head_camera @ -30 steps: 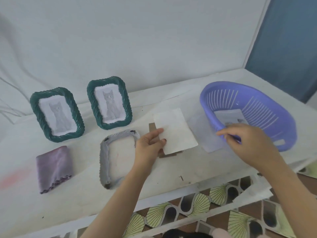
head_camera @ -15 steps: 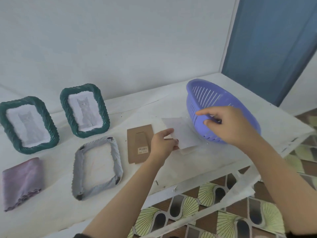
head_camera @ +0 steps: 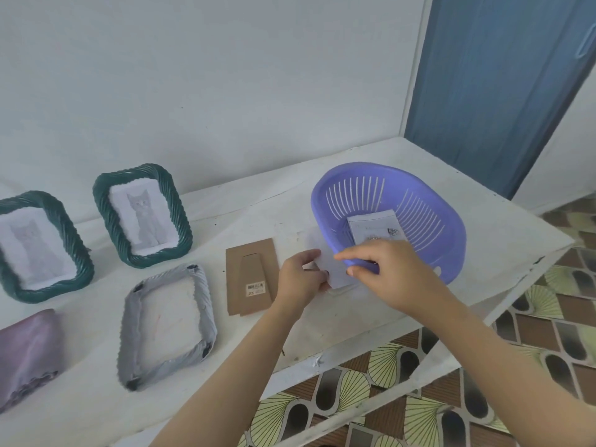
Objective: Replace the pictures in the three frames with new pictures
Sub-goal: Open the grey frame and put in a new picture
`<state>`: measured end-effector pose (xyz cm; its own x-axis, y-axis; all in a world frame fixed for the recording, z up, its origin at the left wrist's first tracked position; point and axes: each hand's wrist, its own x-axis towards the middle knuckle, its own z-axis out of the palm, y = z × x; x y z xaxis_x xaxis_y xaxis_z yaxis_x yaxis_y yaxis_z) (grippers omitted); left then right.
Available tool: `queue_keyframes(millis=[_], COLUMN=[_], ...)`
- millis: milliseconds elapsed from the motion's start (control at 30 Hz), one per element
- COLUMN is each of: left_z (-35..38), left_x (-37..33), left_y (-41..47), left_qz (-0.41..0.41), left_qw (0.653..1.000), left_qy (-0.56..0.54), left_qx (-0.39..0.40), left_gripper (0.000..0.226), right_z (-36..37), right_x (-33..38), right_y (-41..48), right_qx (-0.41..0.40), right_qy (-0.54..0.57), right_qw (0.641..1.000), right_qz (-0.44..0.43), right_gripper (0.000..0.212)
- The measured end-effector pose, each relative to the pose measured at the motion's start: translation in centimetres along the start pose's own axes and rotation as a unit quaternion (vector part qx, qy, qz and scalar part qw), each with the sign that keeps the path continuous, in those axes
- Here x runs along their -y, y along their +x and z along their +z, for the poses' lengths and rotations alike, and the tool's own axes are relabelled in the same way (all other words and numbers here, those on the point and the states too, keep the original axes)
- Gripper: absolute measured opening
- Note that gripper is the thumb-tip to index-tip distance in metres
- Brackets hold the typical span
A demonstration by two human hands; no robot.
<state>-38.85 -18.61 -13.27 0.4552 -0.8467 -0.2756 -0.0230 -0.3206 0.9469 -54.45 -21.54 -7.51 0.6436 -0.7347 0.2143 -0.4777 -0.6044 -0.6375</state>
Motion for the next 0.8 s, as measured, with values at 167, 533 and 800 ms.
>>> queue_keyframes(millis=[167, 533, 800], left_z=[-0.8, -2.8, -2.5], left_x=[-0.3, -2.7, -2.4], left_y=[-0.2, 1.1, 1.0], left_qz=[0.081, 0.304, 0.304], left_qw=[0.981, 0.918, 0.929], left_qy=[0.164, 0.242, 0.195], left_qx=[-0.061, 0.083, 0.085], left_gripper=[0.041, 0.061, 0.060], right_z=[0.0, -3.4, -2.9], right_x=[-0.3, -2.3, -5.4], right_y=[0.1, 3.9, 6.8], right_qx=[0.001, -0.060, 0.188], right_qy=[0.014, 0.004, -0.217], right_qw=[1.000, 0.985, 0.907], right_qz=[-0.006, 0.161, 0.308], right_gripper=[0.028, 0.020, 0.072])
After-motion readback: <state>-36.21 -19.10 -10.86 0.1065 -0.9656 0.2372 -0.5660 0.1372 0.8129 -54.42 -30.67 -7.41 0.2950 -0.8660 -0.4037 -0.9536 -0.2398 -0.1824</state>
